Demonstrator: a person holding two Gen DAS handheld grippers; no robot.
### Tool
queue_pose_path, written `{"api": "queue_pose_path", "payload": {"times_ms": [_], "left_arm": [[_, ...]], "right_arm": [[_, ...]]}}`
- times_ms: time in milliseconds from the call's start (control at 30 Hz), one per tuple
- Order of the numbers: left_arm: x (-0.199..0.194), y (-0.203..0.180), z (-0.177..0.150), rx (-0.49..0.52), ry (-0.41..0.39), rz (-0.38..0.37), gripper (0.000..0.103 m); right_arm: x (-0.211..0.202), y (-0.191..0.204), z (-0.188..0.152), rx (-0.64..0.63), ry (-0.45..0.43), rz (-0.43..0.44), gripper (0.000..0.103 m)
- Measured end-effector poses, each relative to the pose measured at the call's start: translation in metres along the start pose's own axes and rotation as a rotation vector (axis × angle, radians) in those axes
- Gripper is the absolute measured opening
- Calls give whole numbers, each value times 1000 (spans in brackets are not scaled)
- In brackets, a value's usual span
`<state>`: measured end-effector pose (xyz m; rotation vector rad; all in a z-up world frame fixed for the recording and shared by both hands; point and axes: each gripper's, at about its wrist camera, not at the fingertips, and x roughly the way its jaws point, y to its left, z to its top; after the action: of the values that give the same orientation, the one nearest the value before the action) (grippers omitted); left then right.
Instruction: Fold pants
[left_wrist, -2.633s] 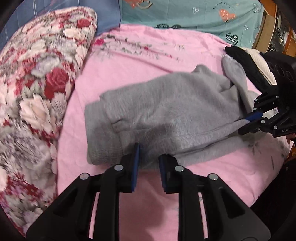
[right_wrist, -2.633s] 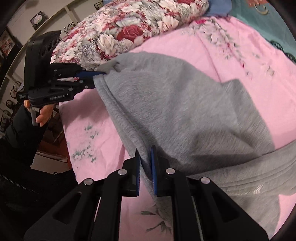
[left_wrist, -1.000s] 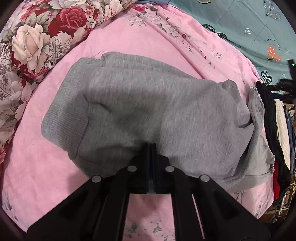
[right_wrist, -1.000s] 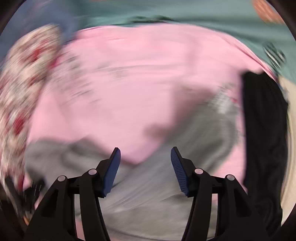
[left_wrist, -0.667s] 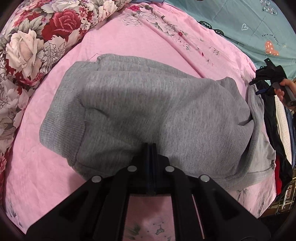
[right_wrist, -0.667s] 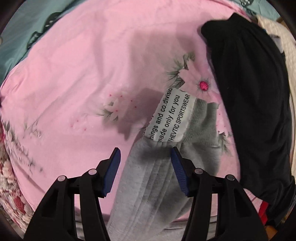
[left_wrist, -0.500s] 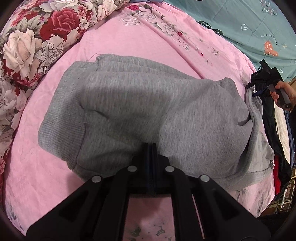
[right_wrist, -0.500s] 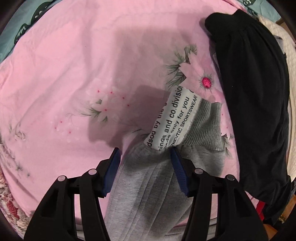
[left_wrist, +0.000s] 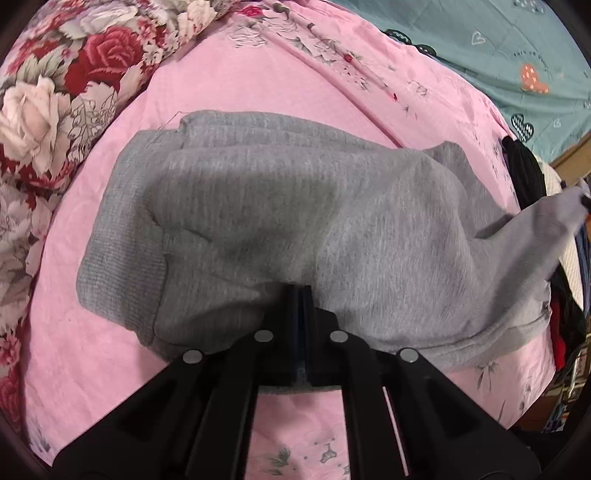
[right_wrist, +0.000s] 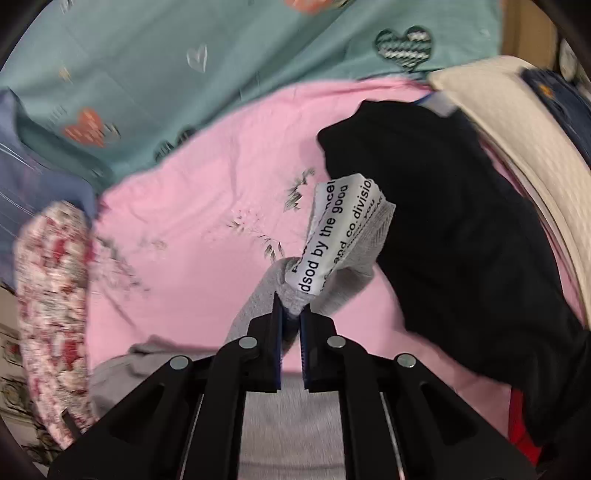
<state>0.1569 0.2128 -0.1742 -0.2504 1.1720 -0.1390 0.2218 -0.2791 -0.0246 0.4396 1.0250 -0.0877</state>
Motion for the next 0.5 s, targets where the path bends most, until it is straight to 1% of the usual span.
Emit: {"api": "queue_pose_path", "payload": {"times_ms": [33, 67, 100, 133, 167, 267, 333, 367, 400, 433, 467, 500], "left_arm": [[-1, -1, 0, 15, 2, 5, 5], [-1, -2, -1, 24, 5, 8, 5], [-2, -2, -1, 31, 8, 11, 5], [-3, -3, -2, 41, 9, 18, 5], [-4, -4, -3, 51, 10, 26, 5], [-7, -10, -5, 80, 13, 71, 5], [-8, -15, -5, 96, 26, 111, 5], [-9, -19, -5, 100, 32, 130, 5], [-13, -22, -5, 102, 37, 147, 5], [-17, -25, -6, 102, 35, 156, 5], [-23, -28, -9, 99, 27, 156, 6], [-29, -30, -11, 95, 16, 150, 7]], "right_arm": [[-23, -20, -24, 23, -38, 37, 8], [-32, -33, -40, 40, -60, 55, 8], [-37, -50, -62, 57, -75, 58, 8], [-40, -62, -76, 73, -81, 54, 8], [-36, -82, -102, 107, -73, 48, 8], [-5, -124, -160, 200, -6, 31, 8], [2, -148, -186, 236, 5, 45, 8], [8, -156, -192, 252, 3, 72, 8], [7, -156, -196, 235, -12, 83, 8], [3, -154, -196, 208, -22, 83, 12], [1, -152, -196, 191, -23, 81, 19], [-1, -152, -196, 183, -28, 87, 45]]}}
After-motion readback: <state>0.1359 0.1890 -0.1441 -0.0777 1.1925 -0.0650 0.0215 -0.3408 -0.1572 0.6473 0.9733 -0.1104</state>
